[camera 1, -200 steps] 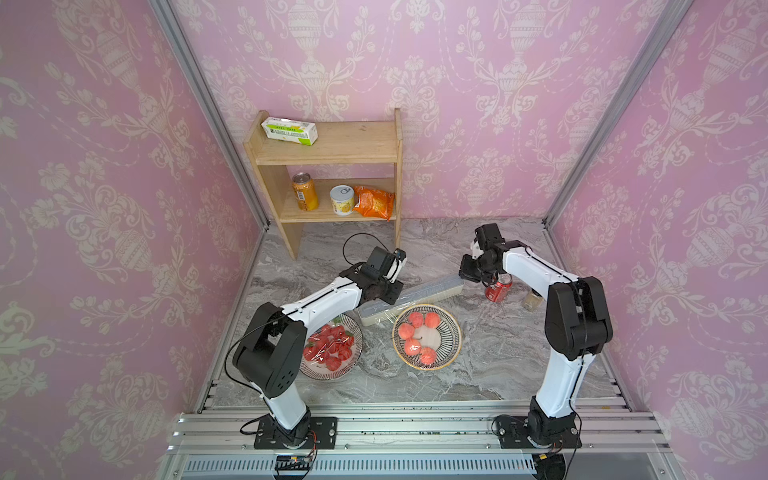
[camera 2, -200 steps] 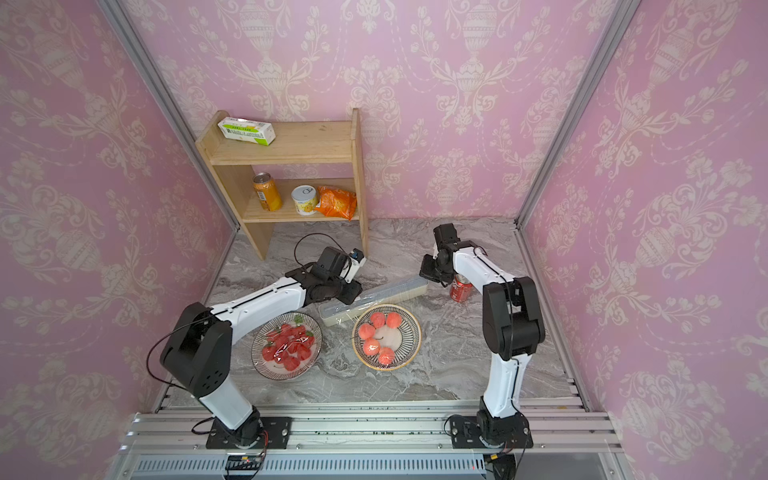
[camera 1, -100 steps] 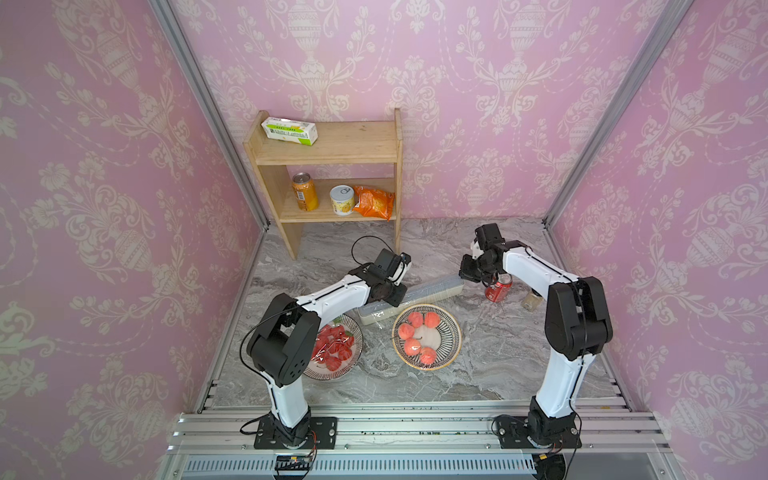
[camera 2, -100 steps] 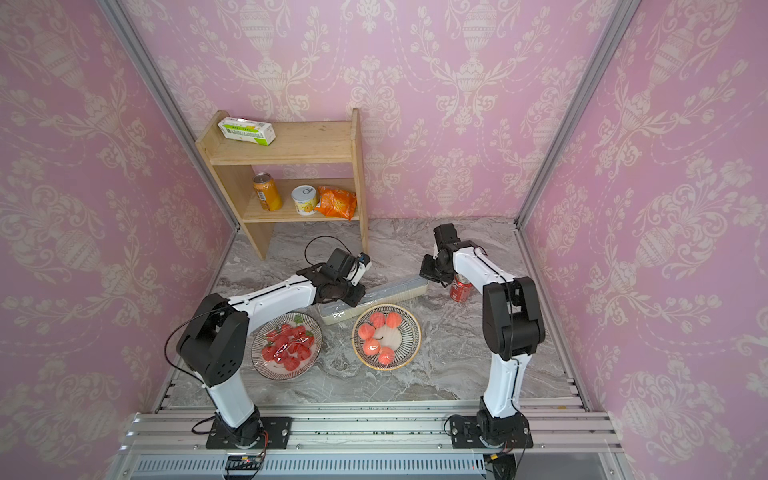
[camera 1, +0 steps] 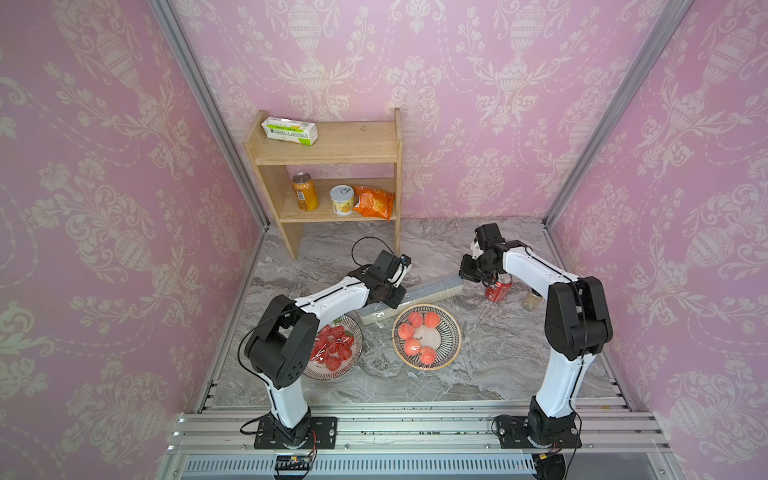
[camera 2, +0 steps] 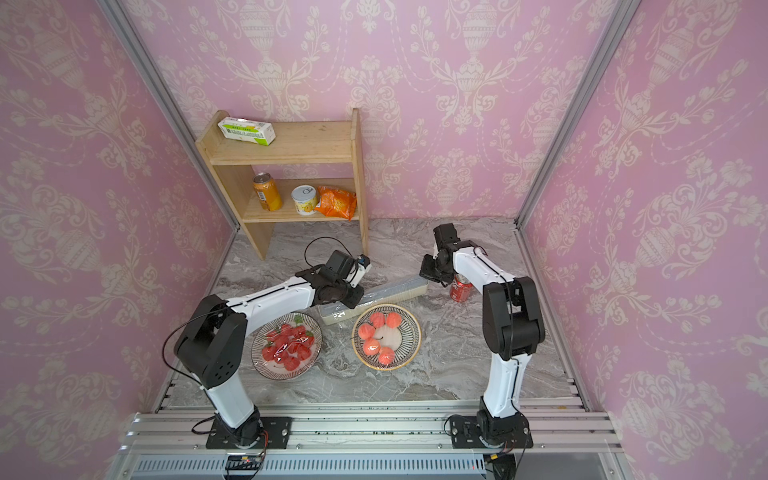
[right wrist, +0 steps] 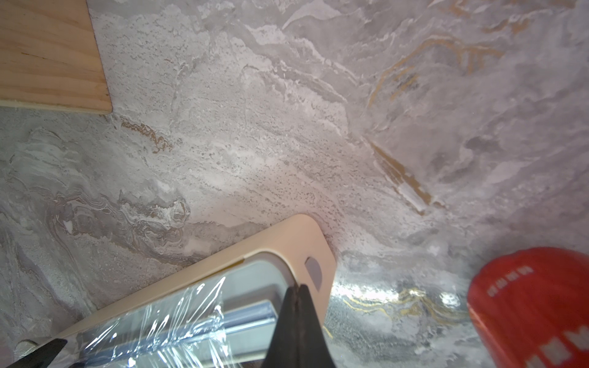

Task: Wrap the plate with plastic wrap
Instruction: Tear off the plastic wrap from the plastic wrap cutting box.

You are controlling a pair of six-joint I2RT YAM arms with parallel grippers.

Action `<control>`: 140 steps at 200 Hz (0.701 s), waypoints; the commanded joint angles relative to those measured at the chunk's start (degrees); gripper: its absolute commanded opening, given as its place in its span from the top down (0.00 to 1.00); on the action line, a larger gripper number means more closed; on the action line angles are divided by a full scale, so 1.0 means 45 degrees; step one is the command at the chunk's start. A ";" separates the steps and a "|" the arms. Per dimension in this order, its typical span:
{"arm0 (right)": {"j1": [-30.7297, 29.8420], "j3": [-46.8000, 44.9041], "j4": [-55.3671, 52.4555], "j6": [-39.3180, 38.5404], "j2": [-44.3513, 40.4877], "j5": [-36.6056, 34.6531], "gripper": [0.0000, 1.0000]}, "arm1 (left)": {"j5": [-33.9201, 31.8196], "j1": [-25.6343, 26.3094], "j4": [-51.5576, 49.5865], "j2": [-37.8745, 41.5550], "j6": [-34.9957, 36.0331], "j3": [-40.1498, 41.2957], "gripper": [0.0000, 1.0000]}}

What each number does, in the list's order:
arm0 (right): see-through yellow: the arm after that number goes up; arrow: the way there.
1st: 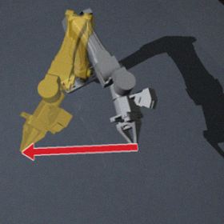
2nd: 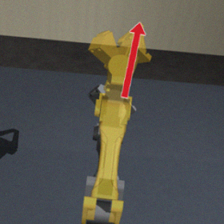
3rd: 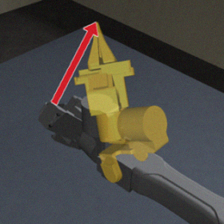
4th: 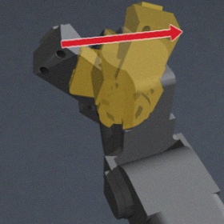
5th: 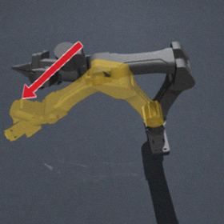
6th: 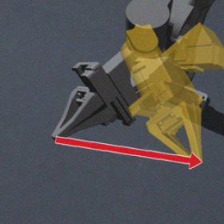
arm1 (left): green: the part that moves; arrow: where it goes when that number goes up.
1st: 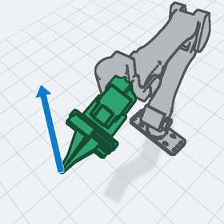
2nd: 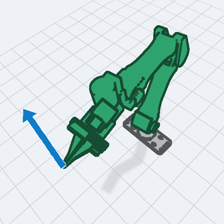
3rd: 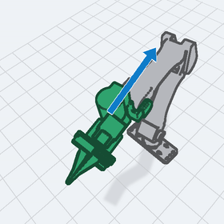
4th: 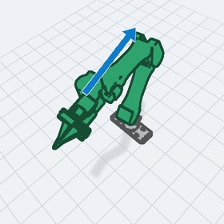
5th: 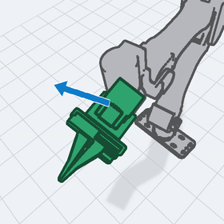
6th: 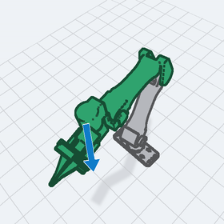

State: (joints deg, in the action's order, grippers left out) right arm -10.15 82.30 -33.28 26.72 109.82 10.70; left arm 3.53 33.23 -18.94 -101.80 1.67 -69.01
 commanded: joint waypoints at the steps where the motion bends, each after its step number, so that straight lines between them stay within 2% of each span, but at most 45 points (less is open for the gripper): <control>1: 0.0157 -0.0262 -0.1345 -0.0296 0.0752 -0.1009 0.97 | -0.0848 -0.0002 -0.0951 0.0197 0.0541 0.0506 0.72; 74: 0.0147 -0.0203 -0.1487 -0.0332 0.0854 -0.1142 0.97 | -0.1607 -0.0119 -0.1581 0.1055 0.0847 0.1342 0.72; 140: 0.0147 -0.0146 -0.1531 -0.0305 0.0937 -0.1137 0.97 | -0.2342 -0.0407 -0.2001 0.2622 0.0432 0.2875 0.73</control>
State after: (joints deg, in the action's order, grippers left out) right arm -10.15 82.83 -33.78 26.70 110.19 10.70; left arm -4.27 32.23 -21.32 -92.16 3.77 -59.35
